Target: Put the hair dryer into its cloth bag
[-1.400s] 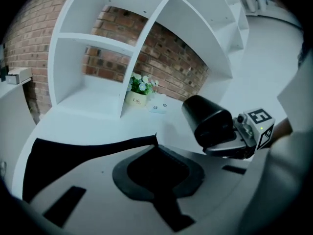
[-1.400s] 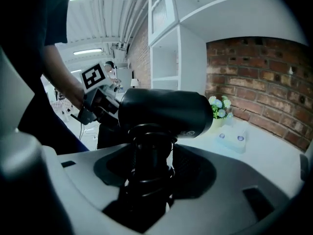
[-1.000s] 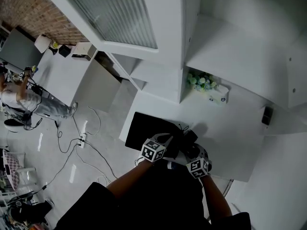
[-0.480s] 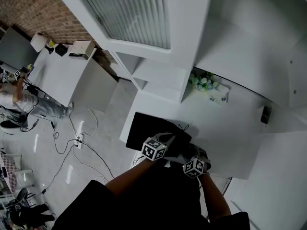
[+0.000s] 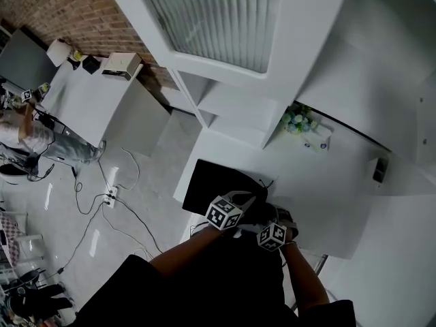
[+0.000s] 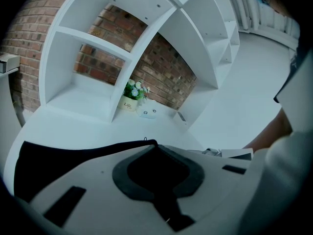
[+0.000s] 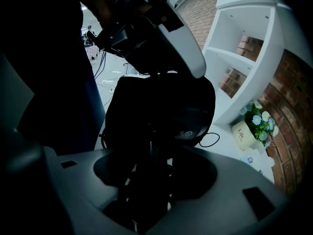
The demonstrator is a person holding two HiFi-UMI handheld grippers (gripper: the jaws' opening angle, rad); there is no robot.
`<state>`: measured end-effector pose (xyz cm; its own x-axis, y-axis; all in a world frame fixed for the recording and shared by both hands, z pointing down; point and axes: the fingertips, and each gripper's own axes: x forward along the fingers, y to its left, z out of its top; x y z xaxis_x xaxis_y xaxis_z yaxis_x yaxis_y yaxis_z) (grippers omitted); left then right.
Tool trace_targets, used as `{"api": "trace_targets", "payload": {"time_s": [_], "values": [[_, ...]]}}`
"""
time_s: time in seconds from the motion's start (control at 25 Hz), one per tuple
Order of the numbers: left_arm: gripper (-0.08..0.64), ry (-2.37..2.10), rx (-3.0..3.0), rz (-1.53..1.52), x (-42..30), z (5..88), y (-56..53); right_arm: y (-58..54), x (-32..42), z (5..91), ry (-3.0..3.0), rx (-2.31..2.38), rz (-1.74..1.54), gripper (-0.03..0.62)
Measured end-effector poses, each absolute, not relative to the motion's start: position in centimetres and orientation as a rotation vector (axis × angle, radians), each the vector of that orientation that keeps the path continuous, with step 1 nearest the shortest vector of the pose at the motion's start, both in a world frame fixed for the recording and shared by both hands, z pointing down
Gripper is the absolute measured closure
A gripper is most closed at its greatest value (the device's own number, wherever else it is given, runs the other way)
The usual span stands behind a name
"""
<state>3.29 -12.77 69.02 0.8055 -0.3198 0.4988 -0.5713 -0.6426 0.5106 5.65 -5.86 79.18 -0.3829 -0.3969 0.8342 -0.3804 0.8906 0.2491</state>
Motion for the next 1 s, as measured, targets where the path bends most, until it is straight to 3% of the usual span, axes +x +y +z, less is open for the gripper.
{"api": "trace_targets", "payload": {"time_s": [1.0], "values": [[0.529, -0.581, 2.330, 0.511, 1.3, 69.9, -11.6, -7.1, 0.0, 82.2, -2.052, 0.502, 0.145, 0.333]]}}
